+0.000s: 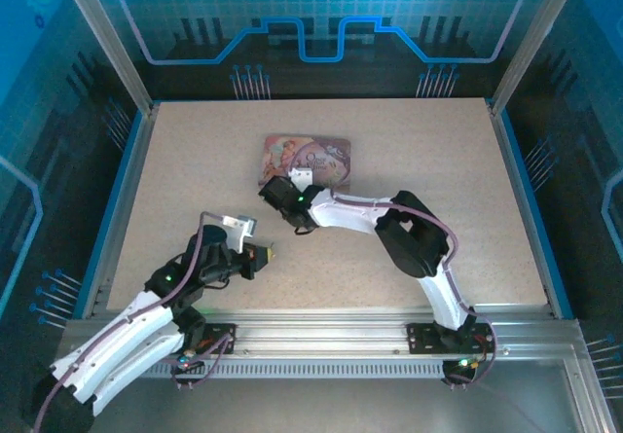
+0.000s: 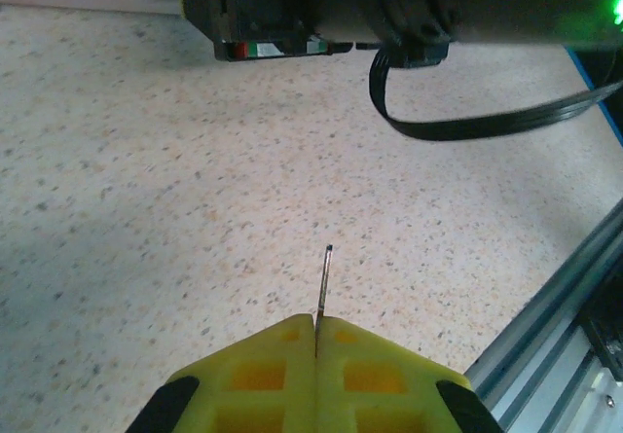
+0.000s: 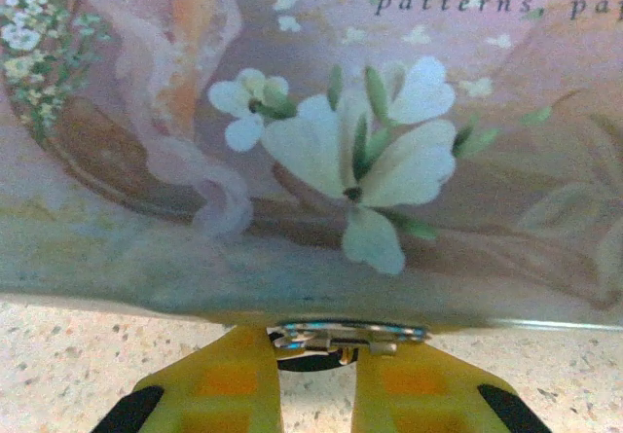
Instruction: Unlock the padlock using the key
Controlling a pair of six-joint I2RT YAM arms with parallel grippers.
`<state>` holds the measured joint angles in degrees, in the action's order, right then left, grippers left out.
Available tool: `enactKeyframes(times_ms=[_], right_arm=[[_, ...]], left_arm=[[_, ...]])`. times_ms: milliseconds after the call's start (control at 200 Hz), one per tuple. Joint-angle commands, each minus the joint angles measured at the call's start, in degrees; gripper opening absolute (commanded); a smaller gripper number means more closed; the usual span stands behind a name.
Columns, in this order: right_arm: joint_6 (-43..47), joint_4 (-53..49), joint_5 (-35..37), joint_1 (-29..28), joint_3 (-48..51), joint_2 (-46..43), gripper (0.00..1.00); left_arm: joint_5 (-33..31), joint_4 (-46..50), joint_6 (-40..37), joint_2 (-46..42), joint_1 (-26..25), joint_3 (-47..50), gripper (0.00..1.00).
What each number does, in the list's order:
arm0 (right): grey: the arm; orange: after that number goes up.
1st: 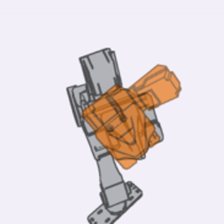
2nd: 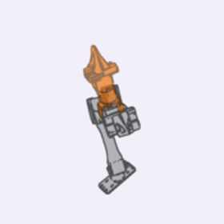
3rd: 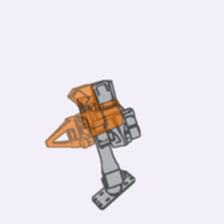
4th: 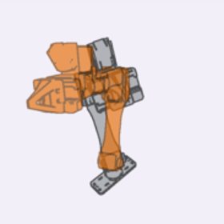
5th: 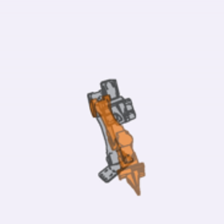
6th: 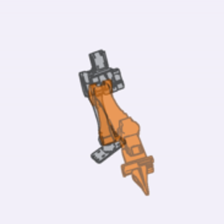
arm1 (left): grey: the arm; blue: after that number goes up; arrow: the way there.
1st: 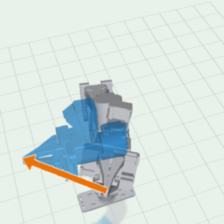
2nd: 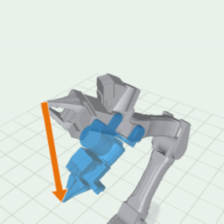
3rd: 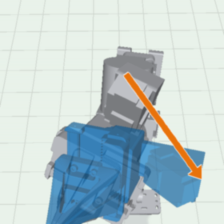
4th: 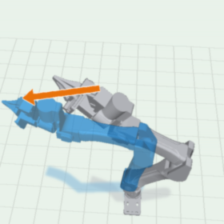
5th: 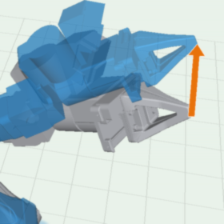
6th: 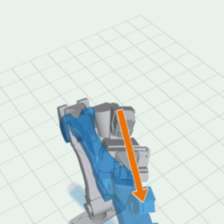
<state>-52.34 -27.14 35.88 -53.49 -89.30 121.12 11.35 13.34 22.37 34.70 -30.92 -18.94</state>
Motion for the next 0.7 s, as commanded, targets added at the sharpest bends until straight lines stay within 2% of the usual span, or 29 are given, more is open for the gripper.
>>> enactKeyframes(times_ms=[0,250,540,695], right_arm=[[3.29,-2.42,-8.45,2.27,0.16,-5.43,0.00],[5.80,-4.10,-21.44,6.27,0.95,-9.52,0.00],[7.12,-2.90,-32.34,10.83,2.93,-13.40,0.00],[6.85,-1.45,-37.70,13.45,4.56,-14.53,0.00]], left_arm=[[5.30,-8.56,-3.55,1.90,-0.28,1.36,0.00],[9.65,-18.07,-8.47,10.21,-0.24,0.98,0.00],[10.57,-38.43,-7.25,23.67,0.13,2.69,0.00],[12.14,-49.48,-4.62,33.66,3.16,2.12,0.00]])
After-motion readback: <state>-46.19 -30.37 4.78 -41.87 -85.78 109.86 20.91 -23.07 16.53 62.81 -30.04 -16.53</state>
